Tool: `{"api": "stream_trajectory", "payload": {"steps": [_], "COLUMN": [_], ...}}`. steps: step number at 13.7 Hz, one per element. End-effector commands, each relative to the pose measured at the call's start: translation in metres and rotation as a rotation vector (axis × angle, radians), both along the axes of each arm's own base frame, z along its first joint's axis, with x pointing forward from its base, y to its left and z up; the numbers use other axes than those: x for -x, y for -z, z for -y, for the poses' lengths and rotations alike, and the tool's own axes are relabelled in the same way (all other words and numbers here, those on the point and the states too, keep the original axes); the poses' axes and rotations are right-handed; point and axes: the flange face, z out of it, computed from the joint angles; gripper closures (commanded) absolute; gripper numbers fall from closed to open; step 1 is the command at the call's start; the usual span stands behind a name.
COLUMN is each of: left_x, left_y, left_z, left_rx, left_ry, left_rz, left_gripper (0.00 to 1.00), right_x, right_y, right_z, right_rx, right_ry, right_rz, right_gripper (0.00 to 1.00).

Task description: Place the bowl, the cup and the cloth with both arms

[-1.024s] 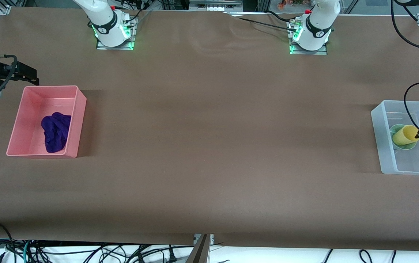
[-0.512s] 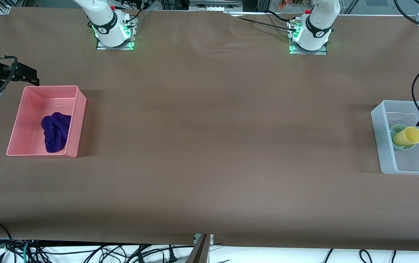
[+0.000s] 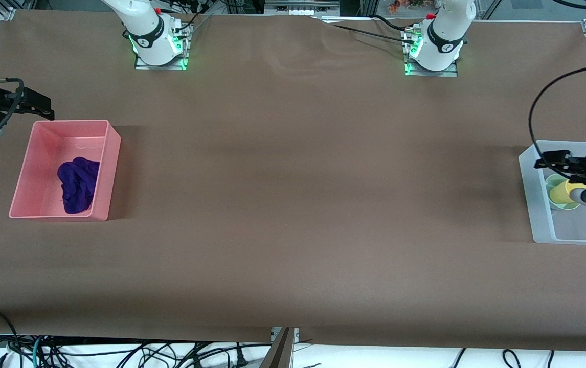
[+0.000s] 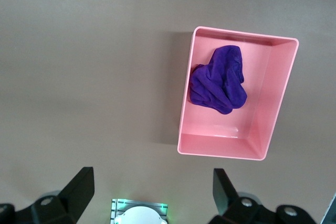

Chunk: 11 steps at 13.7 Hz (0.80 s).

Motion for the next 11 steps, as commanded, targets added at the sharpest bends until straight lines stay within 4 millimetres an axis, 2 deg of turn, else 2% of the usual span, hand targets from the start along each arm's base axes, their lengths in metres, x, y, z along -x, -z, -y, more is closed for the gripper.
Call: {"api": "stream_trajectory", "payload": {"steps": [1, 2, 3, 4, 5, 6, 7, 11], "left_x": [0.030, 0.042, 0.052, 0.063, 0.072, 0.088, 0.095, 0.092], "left_y": [-0.042, -0.050, -0.064, -0.072, -0.073, -0.071, -0.068, -0.070], "left_z": [0.044, 0.061, 0.061, 0.072, 0.083, 0.086, 0.094, 0.113], "left_rx": [-0.059, -0.021, 0.016, 0.031, 0.013, -0.003, -0.014, -0.061], "left_ry": [-0.038, -0.048, -0.085, -0.087, -0.088, -0.117, -0.147, -0.182], "left_rz": [0.026, 0.031, 0.067, 0.121, 0.184, 0.195, 0.185, 0.200], "left_gripper": [0.00, 0.00, 0.00, 0.00, 0.00, 0.00, 0.00, 0.00], "right_x": [0.000, -0.001, -0.001, -0.001, -0.001, -0.001, -0.001, -0.001], "right_y": [-0.006, -0.007, -0.007, -0.007, -0.007, -0.007, -0.007, -0.007], "right_z": [0.001, 0.001, 0.003, 0.003, 0.003, 0.003, 0.004, 0.005], "right_rx": [0.009, 0.009, 0.009, 0.009, 0.008, 0.009, 0.008, 0.008], "right_ry": [-0.001, -0.001, 0.001, 0.001, 0.001, 0.001, 0.002, 0.004], "right_rz": [0.001, 0.002, 0.002, 0.002, 0.002, 0.004, 0.004, 0.004], "right_gripper": [0.00, 0.00, 0.00, 0.00, 0.00, 0.00, 0.00, 0.00]}}
